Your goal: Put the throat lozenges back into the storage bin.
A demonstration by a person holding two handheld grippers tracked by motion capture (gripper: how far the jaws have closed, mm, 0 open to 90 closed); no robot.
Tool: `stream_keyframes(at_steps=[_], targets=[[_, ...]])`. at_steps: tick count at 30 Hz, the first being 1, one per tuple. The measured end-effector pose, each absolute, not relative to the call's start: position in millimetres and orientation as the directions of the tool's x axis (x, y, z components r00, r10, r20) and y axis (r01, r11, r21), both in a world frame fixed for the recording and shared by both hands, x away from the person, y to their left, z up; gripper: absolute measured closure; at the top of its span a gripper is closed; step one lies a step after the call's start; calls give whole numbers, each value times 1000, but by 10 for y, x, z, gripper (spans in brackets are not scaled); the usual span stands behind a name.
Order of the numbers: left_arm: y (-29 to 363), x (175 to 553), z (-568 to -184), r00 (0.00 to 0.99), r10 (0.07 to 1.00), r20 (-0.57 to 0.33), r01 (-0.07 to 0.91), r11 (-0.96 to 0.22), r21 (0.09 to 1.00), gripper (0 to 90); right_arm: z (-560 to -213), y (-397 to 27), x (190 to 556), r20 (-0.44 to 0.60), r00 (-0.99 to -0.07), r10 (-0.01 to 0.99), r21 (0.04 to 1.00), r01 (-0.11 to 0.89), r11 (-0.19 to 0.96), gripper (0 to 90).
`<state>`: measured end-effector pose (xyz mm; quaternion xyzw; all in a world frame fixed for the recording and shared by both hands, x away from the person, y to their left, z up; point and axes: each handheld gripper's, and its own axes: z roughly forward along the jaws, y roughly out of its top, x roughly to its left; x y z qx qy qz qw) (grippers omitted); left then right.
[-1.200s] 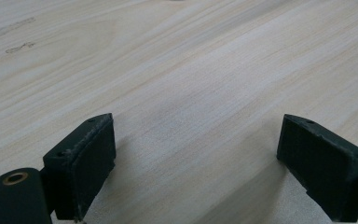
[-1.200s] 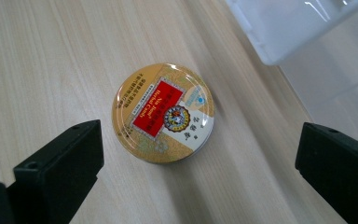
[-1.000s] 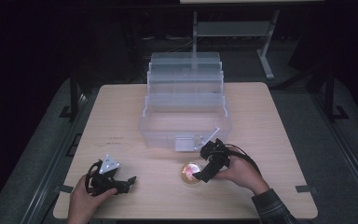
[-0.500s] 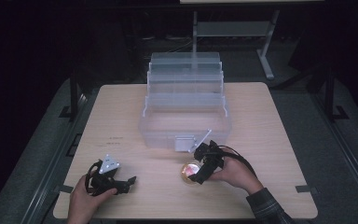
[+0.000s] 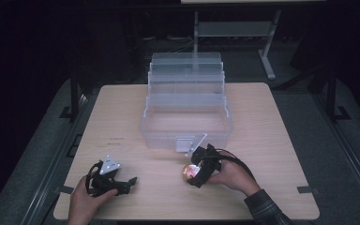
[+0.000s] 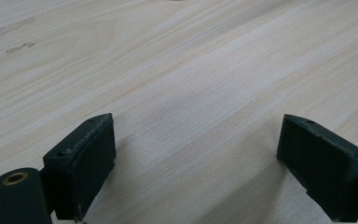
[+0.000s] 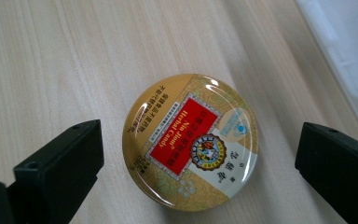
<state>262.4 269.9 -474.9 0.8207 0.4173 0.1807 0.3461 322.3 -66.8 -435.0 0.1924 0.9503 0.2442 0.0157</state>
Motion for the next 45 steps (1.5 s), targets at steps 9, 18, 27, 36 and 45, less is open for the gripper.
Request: stream_keyframes(at_steps=[9, 18, 27, 36, 45], targets=[[2699, 2624, -4749, 586, 810, 8, 560, -412, 719, 106, -4416, -611, 3209, 55, -930, 364, 451, 348, 822, 14], [2699, 2624, -4749, 586, 810, 8, 560, -412, 719, 106, -4476, -576, 3198, 43, -932, 359, 440, 340, 831, 54], [2699, 2624, -4749, 586, 810, 7, 560, -412, 719, 106, -4489, -564, 3191, 42, -936, 350, 433, 333, 838, 89], [2699, 2624, -4749, 586, 810, 8, 560, -412, 719, 106, -4500, -547, 3178, 32, -938, 346, 427, 326, 843, 130], [2699, 2624, -4749, 586, 810, 7, 560, -412, 719, 106, -4495, -546, 3170, 13, -940, 340, 426, 313, 849, 188]])
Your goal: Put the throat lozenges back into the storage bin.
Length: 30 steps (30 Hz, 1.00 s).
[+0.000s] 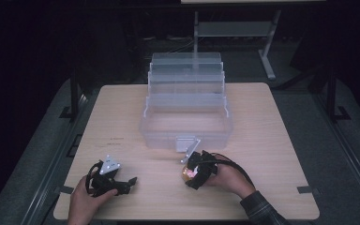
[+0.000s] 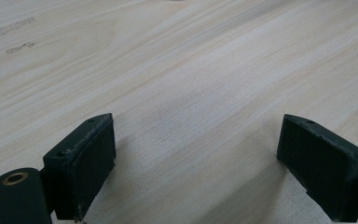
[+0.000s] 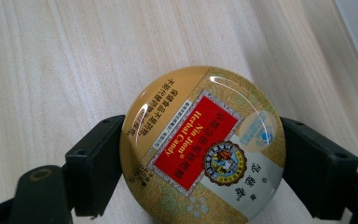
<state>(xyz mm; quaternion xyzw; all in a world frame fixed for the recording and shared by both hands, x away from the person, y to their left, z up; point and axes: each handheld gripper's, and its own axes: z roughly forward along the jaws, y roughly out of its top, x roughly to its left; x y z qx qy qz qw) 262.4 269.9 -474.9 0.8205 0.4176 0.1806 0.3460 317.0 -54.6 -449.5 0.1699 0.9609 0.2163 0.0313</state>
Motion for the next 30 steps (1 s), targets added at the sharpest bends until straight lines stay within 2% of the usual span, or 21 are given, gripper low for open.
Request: stream_keyframes(at_steps=[30], targets=[[2700, 2625, -4748, 587, 810, 10, 559, -414, 719, 106, -4356, -699, 3170, 37, -922, 385, 425, 363, 829, 197]])
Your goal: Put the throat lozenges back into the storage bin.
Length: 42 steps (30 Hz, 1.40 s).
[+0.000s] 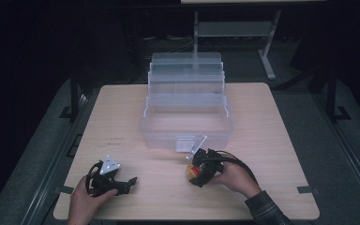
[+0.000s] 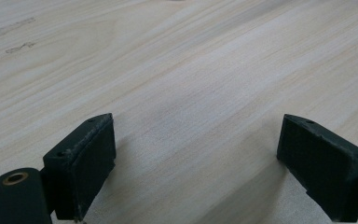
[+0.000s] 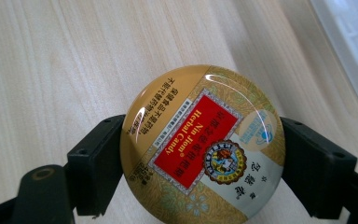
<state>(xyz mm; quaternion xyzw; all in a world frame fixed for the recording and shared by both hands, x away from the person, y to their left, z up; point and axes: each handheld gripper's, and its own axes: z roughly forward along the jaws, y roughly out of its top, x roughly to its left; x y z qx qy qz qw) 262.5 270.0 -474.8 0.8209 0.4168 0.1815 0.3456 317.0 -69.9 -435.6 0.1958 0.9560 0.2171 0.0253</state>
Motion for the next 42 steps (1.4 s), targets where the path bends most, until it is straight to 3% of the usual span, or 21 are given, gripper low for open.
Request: stream_keyframes(at_steps=[42], targets=[[2700, 2625, -4748, 587, 810, 9, 559, -413, 719, 106, -4182, -1279, 3118, 43, -872, 487, 452, 452, 769, 198]])
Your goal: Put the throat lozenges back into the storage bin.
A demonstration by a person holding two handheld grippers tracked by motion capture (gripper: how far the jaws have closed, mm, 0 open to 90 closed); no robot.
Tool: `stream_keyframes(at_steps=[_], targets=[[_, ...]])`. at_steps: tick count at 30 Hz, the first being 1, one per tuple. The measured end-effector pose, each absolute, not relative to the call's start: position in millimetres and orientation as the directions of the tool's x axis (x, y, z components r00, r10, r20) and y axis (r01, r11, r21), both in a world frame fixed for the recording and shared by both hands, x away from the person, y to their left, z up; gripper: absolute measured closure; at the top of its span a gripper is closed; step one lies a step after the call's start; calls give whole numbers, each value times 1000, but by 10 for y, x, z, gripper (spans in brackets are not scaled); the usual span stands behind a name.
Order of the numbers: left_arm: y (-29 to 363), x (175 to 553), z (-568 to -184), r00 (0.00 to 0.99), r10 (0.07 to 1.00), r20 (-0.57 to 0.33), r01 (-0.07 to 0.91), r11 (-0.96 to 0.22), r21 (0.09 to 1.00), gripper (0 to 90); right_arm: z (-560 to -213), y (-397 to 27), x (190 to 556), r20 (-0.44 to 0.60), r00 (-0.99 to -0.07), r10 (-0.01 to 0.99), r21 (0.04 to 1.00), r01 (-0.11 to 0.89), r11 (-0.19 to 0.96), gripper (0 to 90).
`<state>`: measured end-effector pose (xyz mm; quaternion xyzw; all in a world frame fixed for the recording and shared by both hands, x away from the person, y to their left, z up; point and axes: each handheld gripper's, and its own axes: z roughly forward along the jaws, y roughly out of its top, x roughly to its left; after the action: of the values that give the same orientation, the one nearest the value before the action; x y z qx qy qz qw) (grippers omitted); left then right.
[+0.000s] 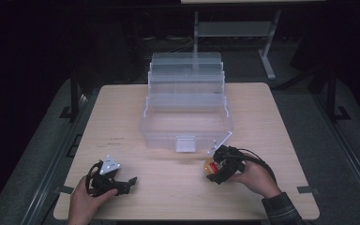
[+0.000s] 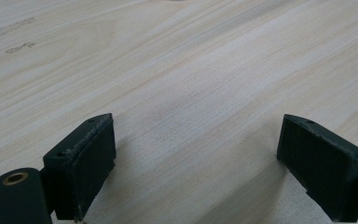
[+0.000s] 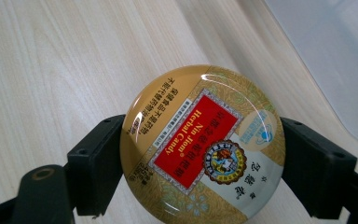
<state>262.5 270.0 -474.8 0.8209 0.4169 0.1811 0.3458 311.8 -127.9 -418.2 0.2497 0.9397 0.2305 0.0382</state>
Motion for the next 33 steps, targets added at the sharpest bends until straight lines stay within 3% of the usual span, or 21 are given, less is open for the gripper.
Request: stream_keyframes(at_steps=[33], targets=[[2700, 2625, -4748, 587, 810, 9, 559, -413, 719, 106, -3977, -1772, 3106, 27, -815, 579, 474, 521, 710, 198]])
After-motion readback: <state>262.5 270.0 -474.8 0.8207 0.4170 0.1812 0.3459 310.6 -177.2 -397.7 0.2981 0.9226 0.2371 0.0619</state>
